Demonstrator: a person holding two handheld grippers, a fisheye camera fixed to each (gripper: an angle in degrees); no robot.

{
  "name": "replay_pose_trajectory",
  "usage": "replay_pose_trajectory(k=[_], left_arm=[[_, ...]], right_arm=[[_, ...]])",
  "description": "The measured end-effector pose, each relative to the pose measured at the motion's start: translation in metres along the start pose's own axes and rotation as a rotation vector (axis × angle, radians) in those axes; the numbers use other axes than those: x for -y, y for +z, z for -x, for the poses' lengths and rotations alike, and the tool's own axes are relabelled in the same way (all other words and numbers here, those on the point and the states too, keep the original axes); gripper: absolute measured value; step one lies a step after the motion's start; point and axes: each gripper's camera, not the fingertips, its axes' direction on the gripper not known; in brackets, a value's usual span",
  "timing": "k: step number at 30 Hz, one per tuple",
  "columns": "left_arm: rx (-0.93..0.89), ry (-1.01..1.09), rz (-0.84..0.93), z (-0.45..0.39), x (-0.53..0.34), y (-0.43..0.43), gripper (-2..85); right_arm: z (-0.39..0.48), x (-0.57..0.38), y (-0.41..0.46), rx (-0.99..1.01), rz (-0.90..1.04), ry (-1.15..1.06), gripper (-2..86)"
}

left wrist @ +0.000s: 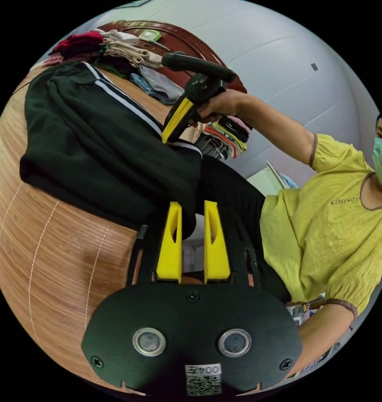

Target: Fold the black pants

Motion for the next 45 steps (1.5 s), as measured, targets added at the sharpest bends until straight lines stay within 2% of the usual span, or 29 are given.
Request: replay_pose_trajectory(k=[5, 7, 13, 17, 21, 25, 27, 29, 32, 33, 34, 37, 40, 45], left_arm=[[0.047, -0.069, 0.06, -0.006, -0.038, -0.035, 3.4], [0.04, -0.103, 0.024, -0.01, -0.048, -0.041, 2.8], [0.152, -0.167, 0.024, -0.066, -0.063, -0.087, 1.0], [0.322, -0.148, -0.048, -0.145, -0.056, -0.149, 0.3], [0.5, -0.102, -0.051, -0.199, 0.001, -0.159, 0.2], [0.672, -0.067, 0.123, -0.215, 0.072, -0.113, 0.3], [0.781, -0.046, 0.211, -0.222, 0.089, -0.092, 0.3], [0.86, -0.015, 0.284, -0.233, 0.093, -0.078, 0.4], [0.866, -0.003, 0.217, -0.247, 0.078, -0.093, 0.6], [0.851, -0.016, 0.2, -0.248, 0.075, -0.099, 0.6], [0.806, -0.061, 0.162, -0.246, 0.071, -0.113, 0.6], [0.739, -0.114, 0.148, -0.246, 0.07, -0.138, 0.6], [0.764, -0.089, 0.199, -0.259, 0.077, -0.148, 0.6], [0.761, -0.096, 0.229, -0.27, 0.08, -0.17, 0.4]], right_arm=[[0.0, -0.008, 0.018, -0.011, -0.01, 0.004, -0.8], [-0.001, -0.011, 0.025, -0.014, -0.01, 0.003, -0.8], [-0.004, -0.031, 0.052, -0.017, -0.047, 0.011, -0.8], [-0.007, -0.052, 0.076, -0.021, -0.106, 0.015, -0.8], [-0.012, -0.076, 0.098, -0.006, -0.191, 0.033, -0.7], [-0.018, -0.124, 0.127, 0.015, -0.403, 0.026, 0.0], [-0.031, -0.157, 0.138, 0.089, -0.53, 0.009, 1.1], [-0.057, -0.216, 0.157, 0.261, -0.738, 0.016, 6.0], [-0.08, -0.284, 0.2, 0.415, -0.982, 0.009, 11.7], [-0.083, -0.293, 0.21, 0.45, -1.001, 0.006, 12.4], [-0.084, -0.303, 0.23, 0.497, -1.005, -0.018, 13.1], [-0.072, -0.31, 0.261, 0.461, -0.981, -0.085, 13.2], [-0.066, -0.305, 0.272, 0.462, -1.0, -0.13, 13.0], [-0.066, -0.28, 0.285, 0.441, -0.892, -0.183, 12.0]])
